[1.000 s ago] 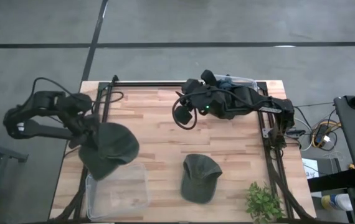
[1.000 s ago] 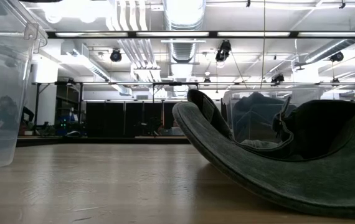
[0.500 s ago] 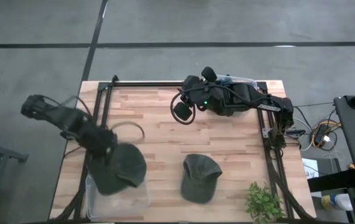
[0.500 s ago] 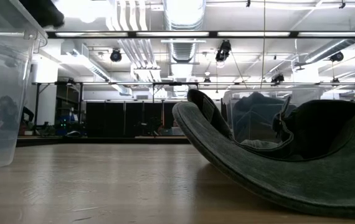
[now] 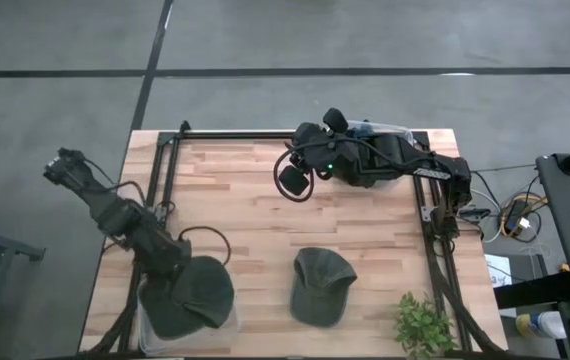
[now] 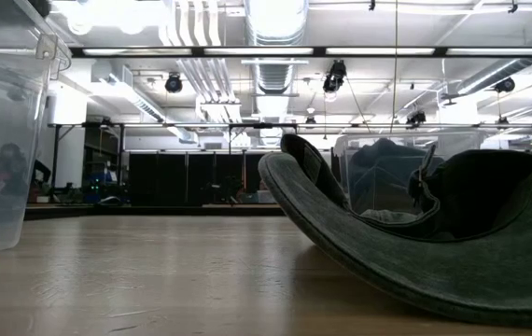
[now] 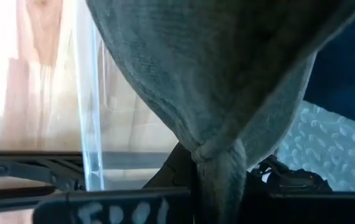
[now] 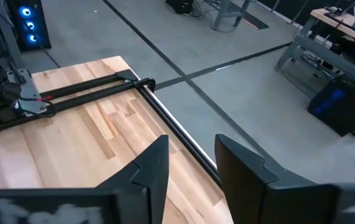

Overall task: Pick & Place hat
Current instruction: Put the top gray cap into the bottom transparent bin

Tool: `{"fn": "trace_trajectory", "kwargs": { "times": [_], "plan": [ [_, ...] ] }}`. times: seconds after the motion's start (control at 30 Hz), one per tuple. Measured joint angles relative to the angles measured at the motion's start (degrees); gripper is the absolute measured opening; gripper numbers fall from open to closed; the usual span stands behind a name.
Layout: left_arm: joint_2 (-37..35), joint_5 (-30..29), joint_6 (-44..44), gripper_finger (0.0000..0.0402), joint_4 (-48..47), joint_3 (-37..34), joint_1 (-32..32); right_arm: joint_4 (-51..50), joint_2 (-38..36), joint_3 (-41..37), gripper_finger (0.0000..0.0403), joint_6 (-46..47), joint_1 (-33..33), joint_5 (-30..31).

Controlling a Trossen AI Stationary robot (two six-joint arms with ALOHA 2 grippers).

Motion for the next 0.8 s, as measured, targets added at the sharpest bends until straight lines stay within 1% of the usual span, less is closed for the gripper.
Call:
{"fn": "trace_trajectory", "kwargs": {
  "times": [0.1,0.37,0.63,0.8],
  "plan": [
    [1.17,2.31,-0.79,0.0006,0.66,-1.04,-0.53,0.01,0.00,0.00,0.0120,0.00,0.00,-0.12],
    [3.38,7.17,2.45,0.0006,6.21,-6.05,-0.77,0.02,0.00,0.00,0.0124,0.02,0.00,-0.50],
    [3.41,7.34,2.45,0.0006,8.40,-10.94,-0.77,0.04,0.00,0.00,0.0129,0.02,0.00,-0.57],
    [3.28,7.02,1.57,0.0027,8.61,-12.29,-0.77,0.06,0.02,0.01,0.0122,0.02,0.00,-0.58]
  ]
}}
